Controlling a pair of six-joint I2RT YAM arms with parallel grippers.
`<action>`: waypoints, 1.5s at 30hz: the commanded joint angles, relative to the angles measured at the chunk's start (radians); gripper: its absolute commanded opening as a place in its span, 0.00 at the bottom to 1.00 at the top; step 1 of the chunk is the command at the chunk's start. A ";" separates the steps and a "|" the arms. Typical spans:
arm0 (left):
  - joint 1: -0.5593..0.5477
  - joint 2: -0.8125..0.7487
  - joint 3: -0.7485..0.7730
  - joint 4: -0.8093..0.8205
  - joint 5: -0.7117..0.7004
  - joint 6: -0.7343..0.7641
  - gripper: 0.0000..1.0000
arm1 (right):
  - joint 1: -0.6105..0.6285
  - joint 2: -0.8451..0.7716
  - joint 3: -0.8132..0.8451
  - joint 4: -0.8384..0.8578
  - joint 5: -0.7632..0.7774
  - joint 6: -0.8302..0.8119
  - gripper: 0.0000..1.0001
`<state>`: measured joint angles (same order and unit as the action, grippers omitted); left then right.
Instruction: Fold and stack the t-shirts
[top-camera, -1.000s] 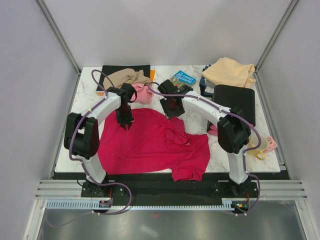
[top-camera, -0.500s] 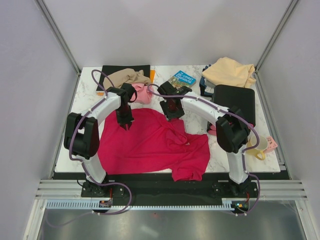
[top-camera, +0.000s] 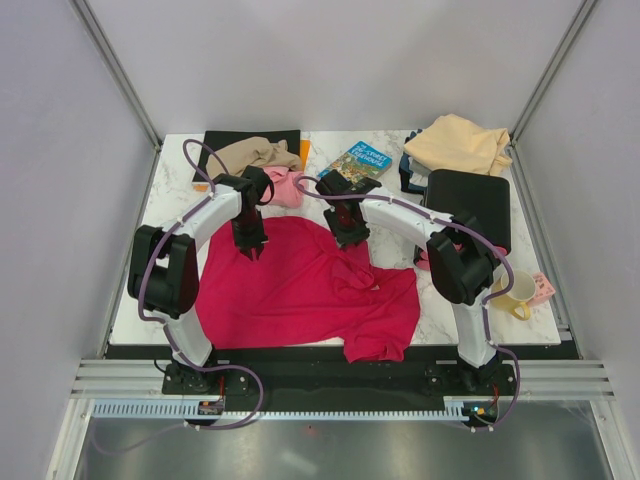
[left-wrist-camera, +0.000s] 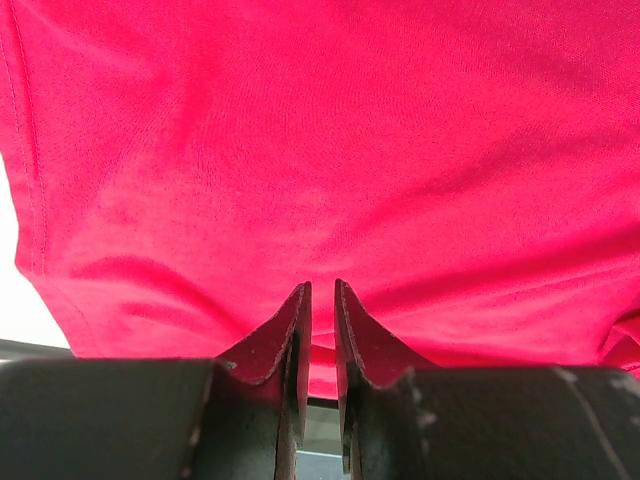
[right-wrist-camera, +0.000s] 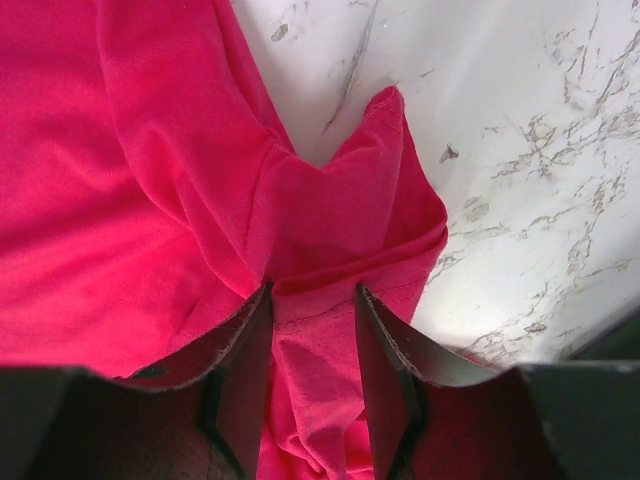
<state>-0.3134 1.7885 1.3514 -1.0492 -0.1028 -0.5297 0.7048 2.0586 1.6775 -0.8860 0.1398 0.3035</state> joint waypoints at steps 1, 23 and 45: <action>0.002 -0.014 0.006 0.009 -0.006 0.005 0.22 | 0.005 0.006 0.002 0.001 0.015 0.009 0.43; 0.005 0.018 0.081 0.011 0.000 -0.004 0.23 | 0.005 -0.022 0.064 -0.057 0.052 -0.015 0.13; 0.007 0.022 0.069 0.011 0.011 0.011 0.22 | -0.001 -0.017 0.091 -0.057 0.003 -0.018 0.17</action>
<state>-0.3134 1.8061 1.4017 -1.0424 -0.0990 -0.5297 0.7048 2.0590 1.7325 -0.9405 0.1539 0.2871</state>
